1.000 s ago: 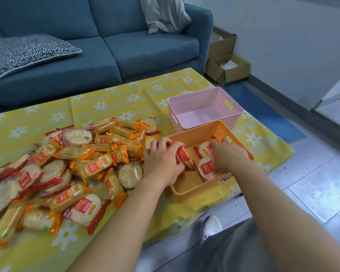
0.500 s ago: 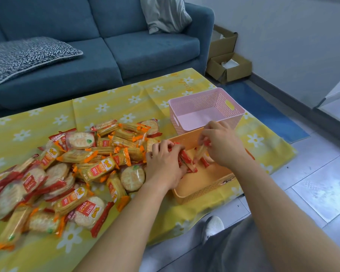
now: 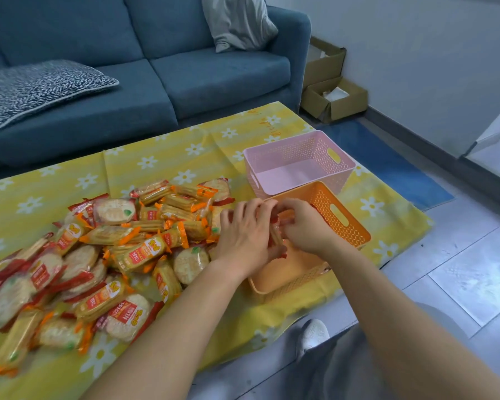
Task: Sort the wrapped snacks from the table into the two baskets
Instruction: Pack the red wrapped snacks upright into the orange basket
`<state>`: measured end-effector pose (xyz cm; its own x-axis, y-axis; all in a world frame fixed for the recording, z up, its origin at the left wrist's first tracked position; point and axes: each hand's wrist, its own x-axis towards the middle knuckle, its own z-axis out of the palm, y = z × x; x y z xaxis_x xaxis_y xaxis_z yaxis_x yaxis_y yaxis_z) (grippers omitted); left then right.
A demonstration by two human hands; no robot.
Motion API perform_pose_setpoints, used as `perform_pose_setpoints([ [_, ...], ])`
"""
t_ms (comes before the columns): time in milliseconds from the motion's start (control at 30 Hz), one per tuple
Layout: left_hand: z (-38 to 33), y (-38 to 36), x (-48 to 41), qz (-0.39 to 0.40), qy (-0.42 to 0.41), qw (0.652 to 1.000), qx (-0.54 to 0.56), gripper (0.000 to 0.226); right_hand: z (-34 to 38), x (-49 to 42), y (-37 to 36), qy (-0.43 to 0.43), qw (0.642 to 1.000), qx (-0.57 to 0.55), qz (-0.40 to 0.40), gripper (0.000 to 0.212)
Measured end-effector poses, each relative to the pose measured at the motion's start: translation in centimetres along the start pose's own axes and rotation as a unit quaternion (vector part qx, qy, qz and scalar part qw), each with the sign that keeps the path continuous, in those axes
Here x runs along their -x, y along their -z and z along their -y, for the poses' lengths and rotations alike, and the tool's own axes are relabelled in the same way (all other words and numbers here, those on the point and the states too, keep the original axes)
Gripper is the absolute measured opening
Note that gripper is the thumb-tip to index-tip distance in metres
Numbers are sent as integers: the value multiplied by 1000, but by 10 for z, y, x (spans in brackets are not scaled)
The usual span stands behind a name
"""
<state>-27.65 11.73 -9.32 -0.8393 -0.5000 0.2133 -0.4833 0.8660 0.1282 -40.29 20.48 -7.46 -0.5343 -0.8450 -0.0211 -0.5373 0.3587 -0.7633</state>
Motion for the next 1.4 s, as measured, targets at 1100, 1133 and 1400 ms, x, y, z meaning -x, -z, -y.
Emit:
perform_pose_setpoints([
  [1100,-12,-9,-12,12,27,999,29,39,-17,-27,33,-133,991,-25,11,11],
  [1133,-12,-9,-11,5,21,999,31,36,-17,-29,29,-156,986,-56,8,18],
  [1400,-7,-12,-11,28,-35,999,7,37,-19,-28,13,-134,979,138,61,24],
])
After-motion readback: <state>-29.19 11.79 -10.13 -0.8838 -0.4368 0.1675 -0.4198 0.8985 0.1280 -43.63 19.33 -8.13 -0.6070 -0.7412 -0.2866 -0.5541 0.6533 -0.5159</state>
